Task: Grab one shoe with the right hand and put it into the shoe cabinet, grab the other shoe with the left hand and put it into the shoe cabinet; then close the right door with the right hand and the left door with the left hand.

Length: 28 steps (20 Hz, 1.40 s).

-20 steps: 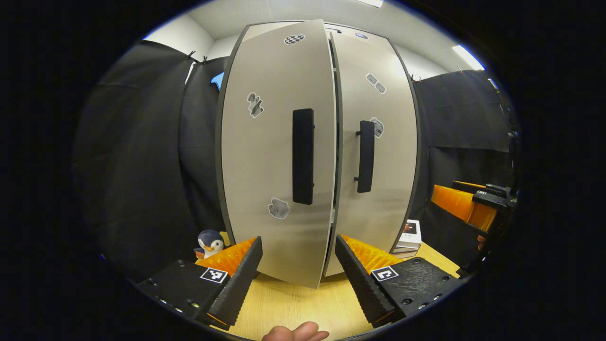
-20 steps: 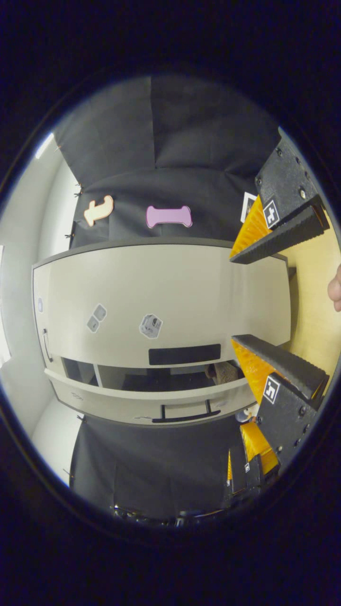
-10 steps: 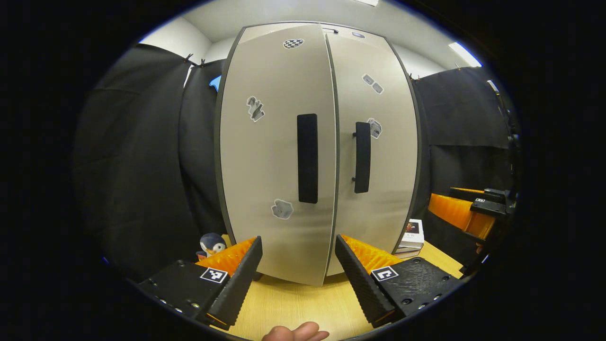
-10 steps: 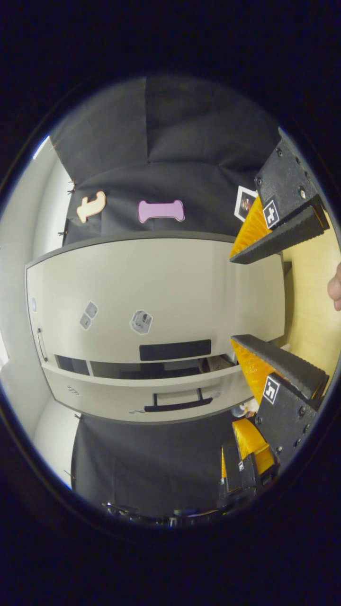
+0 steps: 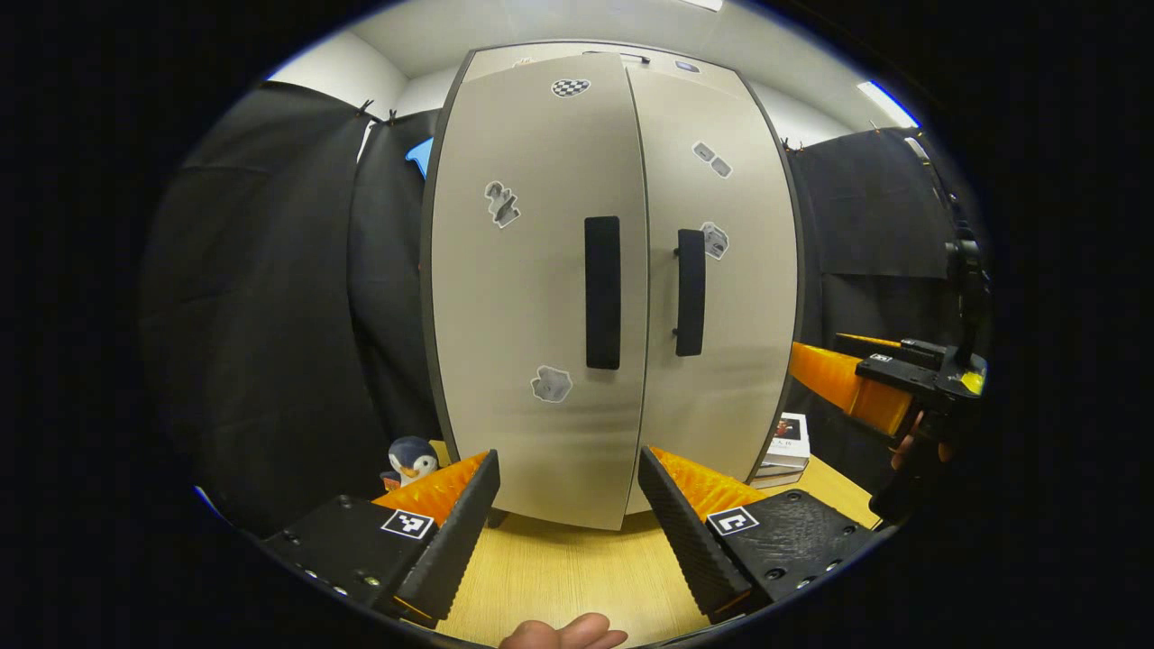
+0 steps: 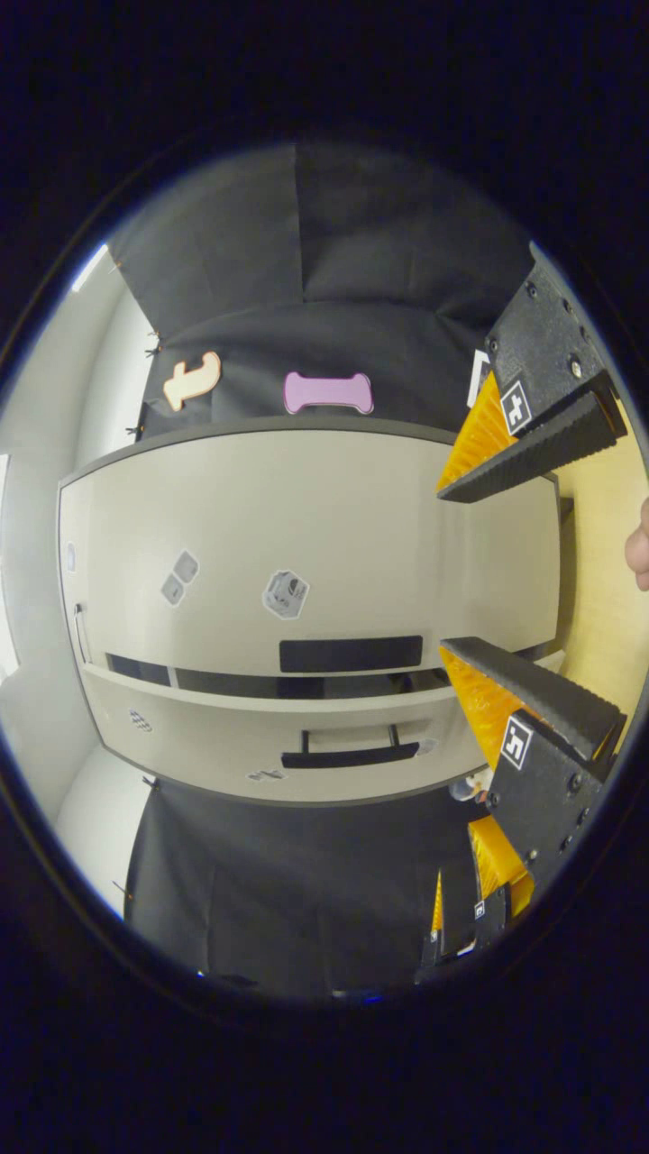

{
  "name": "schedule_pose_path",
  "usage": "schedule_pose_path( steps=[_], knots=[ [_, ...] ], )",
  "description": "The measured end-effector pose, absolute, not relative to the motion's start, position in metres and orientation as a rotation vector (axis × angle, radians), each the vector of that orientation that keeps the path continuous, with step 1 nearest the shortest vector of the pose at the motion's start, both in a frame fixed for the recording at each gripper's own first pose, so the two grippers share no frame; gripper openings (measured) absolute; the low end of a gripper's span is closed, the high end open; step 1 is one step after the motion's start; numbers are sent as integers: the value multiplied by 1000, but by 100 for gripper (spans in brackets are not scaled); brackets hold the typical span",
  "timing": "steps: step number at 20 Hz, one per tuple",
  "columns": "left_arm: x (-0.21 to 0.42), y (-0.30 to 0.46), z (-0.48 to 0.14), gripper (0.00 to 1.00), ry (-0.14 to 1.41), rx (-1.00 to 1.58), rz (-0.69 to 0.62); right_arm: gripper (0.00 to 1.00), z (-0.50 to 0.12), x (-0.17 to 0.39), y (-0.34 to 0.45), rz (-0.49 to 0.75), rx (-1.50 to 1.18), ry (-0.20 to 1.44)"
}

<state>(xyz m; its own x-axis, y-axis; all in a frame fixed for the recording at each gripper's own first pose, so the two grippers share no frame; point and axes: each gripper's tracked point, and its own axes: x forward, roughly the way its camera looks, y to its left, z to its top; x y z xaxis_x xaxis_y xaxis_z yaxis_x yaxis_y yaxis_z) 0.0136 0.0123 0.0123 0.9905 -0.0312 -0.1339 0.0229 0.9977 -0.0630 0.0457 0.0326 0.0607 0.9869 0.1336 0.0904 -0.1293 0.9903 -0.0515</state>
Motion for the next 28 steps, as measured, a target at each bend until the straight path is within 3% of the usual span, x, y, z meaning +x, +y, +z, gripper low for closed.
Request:
schedule_pose_path(
  steps=[28],
  knots=[
    [25,3,28,94,90,-44,-76,98,69,40,5,48,-43,-131]
  ],
)
